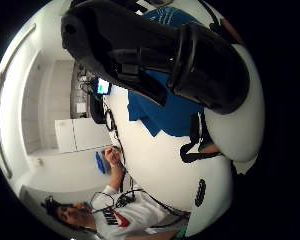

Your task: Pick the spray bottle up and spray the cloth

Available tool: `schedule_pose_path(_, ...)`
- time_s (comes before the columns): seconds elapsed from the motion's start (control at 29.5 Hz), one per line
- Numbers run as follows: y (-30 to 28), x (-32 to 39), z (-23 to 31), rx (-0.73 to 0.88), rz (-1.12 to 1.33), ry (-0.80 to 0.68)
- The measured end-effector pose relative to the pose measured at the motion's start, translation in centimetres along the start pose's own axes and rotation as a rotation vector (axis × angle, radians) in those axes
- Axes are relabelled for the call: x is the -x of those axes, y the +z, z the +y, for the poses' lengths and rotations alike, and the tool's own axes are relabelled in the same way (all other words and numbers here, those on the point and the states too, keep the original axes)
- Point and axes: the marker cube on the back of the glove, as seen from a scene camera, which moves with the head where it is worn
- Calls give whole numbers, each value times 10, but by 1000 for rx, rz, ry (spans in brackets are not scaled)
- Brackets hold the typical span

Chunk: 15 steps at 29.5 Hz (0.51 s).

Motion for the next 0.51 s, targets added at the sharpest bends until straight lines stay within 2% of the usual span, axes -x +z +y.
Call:
schedule_pose_path(0.24,-45,33,-6,-118,61,-39)
schedule_pose_path(0.51,11,6,2,-22,79,0)
